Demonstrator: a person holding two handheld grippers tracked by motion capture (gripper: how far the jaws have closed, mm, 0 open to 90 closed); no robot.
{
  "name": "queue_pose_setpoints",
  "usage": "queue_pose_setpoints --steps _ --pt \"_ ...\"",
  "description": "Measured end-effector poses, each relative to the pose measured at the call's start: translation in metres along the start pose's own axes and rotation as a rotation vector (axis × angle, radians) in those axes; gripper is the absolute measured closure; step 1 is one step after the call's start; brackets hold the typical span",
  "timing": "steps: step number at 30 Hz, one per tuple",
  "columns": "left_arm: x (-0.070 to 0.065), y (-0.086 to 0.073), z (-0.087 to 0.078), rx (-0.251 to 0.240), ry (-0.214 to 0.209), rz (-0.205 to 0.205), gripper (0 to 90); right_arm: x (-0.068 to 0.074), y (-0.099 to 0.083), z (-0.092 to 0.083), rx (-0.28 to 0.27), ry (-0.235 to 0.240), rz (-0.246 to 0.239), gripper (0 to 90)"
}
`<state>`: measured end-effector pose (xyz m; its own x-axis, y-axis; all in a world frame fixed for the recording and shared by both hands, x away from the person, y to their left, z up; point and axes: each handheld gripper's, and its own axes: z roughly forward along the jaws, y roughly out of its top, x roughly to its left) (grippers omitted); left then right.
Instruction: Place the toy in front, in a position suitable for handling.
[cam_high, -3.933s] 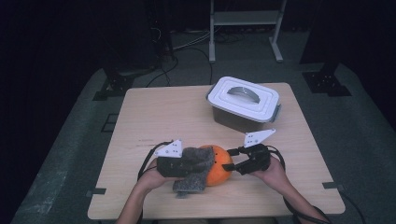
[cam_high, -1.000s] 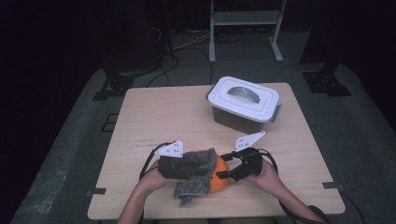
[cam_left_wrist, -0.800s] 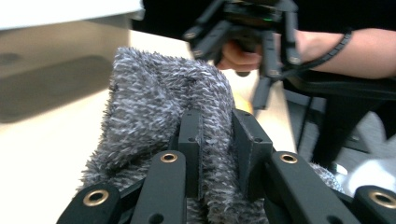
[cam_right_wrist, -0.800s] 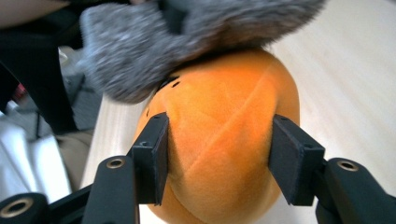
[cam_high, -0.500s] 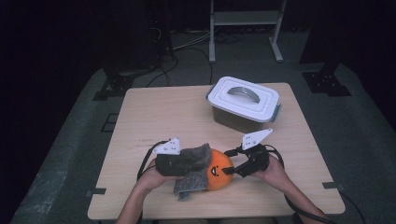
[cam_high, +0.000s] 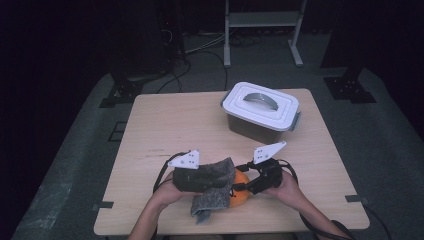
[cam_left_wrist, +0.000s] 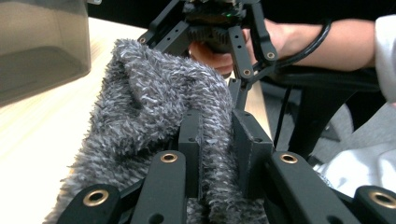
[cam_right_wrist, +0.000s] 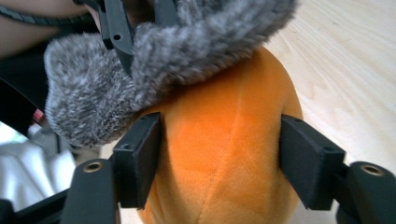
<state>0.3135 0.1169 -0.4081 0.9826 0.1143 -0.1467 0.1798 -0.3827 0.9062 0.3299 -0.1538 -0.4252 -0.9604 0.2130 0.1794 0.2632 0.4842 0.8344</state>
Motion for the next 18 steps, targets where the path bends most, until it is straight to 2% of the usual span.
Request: queue_pose_setpoints --steps 3,8,13,16,18 --pt "0.002 -0.001 -0.002 0.016 0.032 0.001 74.8 -0.001 0.000 -0.002 0.012 -0.017 -0.020 36.6" --pt "0.008 -0.009 -0.009 0.012 0.045 -0.022 74.8 -0.006 -0.001 -0.006 0.020 -0.022 -0.030 38.5" --pt "0.016 -0.020 -0.021 0.015 0.079 -0.053 74.8 -0.014 -0.005 -0.011 0.023 -0.023 -0.007 39.4" --pt "0.017 -0.021 -0.022 0.011 0.084 -0.064 74.7 -0.016 -0.006 -0.012 0.023 -0.025 -0.003 39.8" --pt "0.017 -0.020 -0.021 0.001 0.075 -0.066 74.7 -0.016 -0.006 -0.011 0.015 -0.020 0.018 39.6"
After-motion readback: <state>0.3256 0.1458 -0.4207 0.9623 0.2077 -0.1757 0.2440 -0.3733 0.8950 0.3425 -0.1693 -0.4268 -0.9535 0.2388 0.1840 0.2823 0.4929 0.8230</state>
